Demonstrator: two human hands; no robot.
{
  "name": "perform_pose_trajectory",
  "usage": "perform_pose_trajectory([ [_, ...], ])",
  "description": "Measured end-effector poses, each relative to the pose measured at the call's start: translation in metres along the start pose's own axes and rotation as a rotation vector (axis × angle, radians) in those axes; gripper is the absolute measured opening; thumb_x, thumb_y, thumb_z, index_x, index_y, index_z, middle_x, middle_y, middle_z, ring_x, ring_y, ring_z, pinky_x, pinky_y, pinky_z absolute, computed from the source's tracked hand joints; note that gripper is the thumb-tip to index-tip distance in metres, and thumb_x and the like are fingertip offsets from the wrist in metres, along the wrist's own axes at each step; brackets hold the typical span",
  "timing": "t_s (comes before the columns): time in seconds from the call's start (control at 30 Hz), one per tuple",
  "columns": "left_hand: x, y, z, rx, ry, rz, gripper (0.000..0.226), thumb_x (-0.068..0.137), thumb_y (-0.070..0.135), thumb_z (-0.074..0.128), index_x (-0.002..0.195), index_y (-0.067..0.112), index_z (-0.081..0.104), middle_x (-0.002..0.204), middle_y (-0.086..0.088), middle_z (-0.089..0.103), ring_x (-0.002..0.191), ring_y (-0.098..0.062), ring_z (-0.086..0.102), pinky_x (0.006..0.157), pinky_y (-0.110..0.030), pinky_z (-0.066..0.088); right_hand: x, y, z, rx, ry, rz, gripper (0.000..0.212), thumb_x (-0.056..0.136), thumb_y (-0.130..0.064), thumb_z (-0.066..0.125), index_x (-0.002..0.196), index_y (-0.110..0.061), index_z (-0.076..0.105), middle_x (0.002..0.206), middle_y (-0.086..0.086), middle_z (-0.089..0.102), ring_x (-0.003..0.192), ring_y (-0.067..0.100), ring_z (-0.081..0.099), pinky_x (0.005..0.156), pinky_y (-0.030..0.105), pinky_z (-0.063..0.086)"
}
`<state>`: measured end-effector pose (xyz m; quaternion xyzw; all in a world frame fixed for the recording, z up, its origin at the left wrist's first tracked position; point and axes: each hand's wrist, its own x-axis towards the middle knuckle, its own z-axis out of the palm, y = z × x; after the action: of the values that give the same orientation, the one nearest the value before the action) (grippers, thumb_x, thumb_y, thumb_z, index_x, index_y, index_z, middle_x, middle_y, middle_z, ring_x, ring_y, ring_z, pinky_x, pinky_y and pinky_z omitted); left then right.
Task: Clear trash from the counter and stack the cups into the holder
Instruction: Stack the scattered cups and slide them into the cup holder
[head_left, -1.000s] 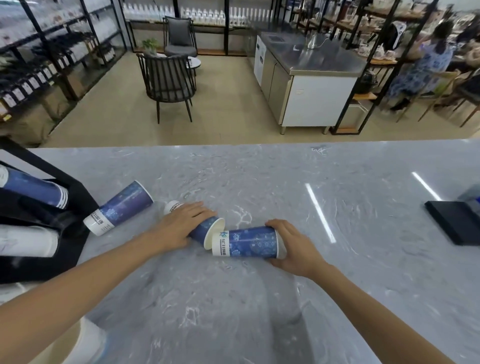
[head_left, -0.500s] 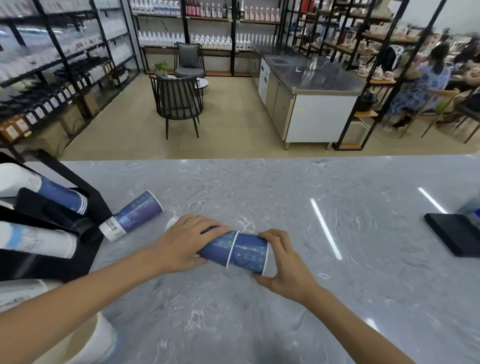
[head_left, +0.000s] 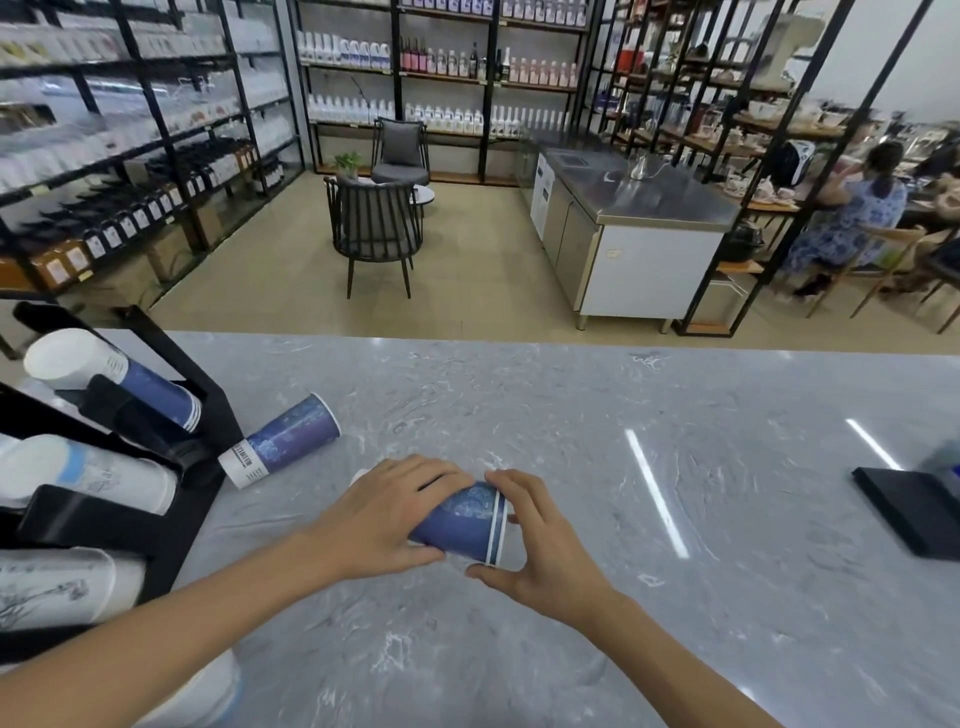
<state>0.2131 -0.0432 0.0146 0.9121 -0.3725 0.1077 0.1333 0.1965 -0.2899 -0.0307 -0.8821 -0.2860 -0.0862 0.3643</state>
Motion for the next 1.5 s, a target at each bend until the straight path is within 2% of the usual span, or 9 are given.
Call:
perform_pose_trajectory([
  [0.17,-0.003,-0.013,0.021,-0.040,-0.080,-0.064,0.076,0.076,0.051,0.069,0.143,0.031,0.038,0.140,0.011,0.049,0.121,-0.010,0.051,0.096,-0.027,0.046,0.006,0.014,0.015,0.071,-0.021,0.049,0.087,0.074,-0.037,0.085,0.145,-0.021,0.039,0.142,-0.005,0.038,0.128,0.002,0.047,0.098,0.022,0.053],
  [0.57,-0.008,-0.084,0.048,-0.030,-0.285,-0.207,0.079,0.076,0.038,0.069,0.147,0.024,0.037,0.142,0.002,0.045,0.127,-0.017,0.046,0.100,-0.036,0.045,0.030,0.050,0.053,0.091,-0.071,0.160,0.082,0.069,-0.024,0.085,0.139,-0.014,0.043,0.134,0.000,0.042,0.111,0.012,0.056,0.090,0.032,0.058],
  [0.8,-0.028,-0.140,0.031,0.078,-0.148,-0.317,0.075,0.076,0.051,0.069,0.142,0.024,0.045,0.141,0.000,0.047,0.131,-0.020,0.044,0.102,-0.038,0.045,0.049,0.066,0.066,0.096,-0.066,0.174,0.082,0.068,-0.024,0.090,0.135,-0.015,0.044,0.127,-0.008,0.039,0.104,-0.003,0.051,0.086,0.001,0.045],
  [0.97,-0.039,-0.179,0.016,0.186,0.012,-0.565,0.088,0.065,0.031,0.084,0.140,0.006,0.046,0.141,-0.020,0.047,0.131,-0.040,0.041,0.104,-0.051,0.045,0.062,0.071,0.075,0.096,-0.057,0.167,0.083,0.068,-0.025,0.090,0.136,-0.013,0.044,0.130,-0.003,0.042,0.107,-0.004,0.049,0.089,0.010,0.052],
  [1.03,-0.042,-0.191,0.014,0.180,-0.007,-0.669,0.095,0.067,0.024,0.084,0.145,0.001,0.038,0.146,-0.024,0.041,0.134,-0.044,0.039,0.108,-0.053,0.042,0.067,0.072,0.078,0.094,-0.059,0.161,0.083,0.069,-0.026,0.090,0.137,-0.013,0.044,0.129,-0.004,0.042,0.106,-0.005,0.051,0.088,0.013,0.054],
  [1.13,-0.042,-0.201,0.018,0.114,-0.130,-0.793,0.104,0.075,0.028,0.081,0.153,-0.001,0.019,0.156,-0.023,0.029,0.142,-0.041,0.028,0.116,-0.049,0.033,0.075,0.075,0.084,0.108,-0.072,0.155,0.084,0.068,-0.023,0.090,0.137,-0.013,0.044,0.130,-0.003,0.041,0.111,-0.016,0.049,0.087,0.003,0.047],
  [1.23,-0.041,-0.202,0.023,0.086,-0.200,-0.891,0.097,0.083,0.030,0.076,0.154,0.002,0.017,0.154,-0.019,0.035,0.138,-0.038,0.036,0.108,-0.048,0.041,0.082,0.079,0.088,0.107,-0.087,0.163,0.086,0.068,-0.023,0.091,0.138,-0.014,0.043,0.131,-0.005,0.040,0.114,-0.019,0.047,0.086,-0.001,0.044],
  [1.33,-0.041,-0.200,0.025,0.143,-0.216,-0.920,0.079,0.082,0.025,0.074,0.145,0.006,0.030,0.137,-0.017,0.048,0.123,-0.037,0.047,0.092,-0.050,0.051,0.084,0.082,0.089,0.105,-0.092,0.161,0.088,0.067,-0.026,0.091,0.139,-0.016,0.042,0.132,-0.006,0.040,0.115,-0.017,0.047,0.087,-0.001,0.044],
  [1.5,-0.043,-0.193,0.019,0.077,-0.198,-0.854,0.075,0.078,0.018,0.073,0.143,0.012,0.037,0.135,-0.013,0.049,0.122,-0.034,0.048,0.090,-0.048,0.052,0.084,0.083,0.081,0.121,-0.078,0.157,0.088,0.067,-0.033,0.091,0.139,-0.025,0.040,0.129,-0.015,0.037,0.117,-0.012,0.050,0.086,0.002,0.048],
])
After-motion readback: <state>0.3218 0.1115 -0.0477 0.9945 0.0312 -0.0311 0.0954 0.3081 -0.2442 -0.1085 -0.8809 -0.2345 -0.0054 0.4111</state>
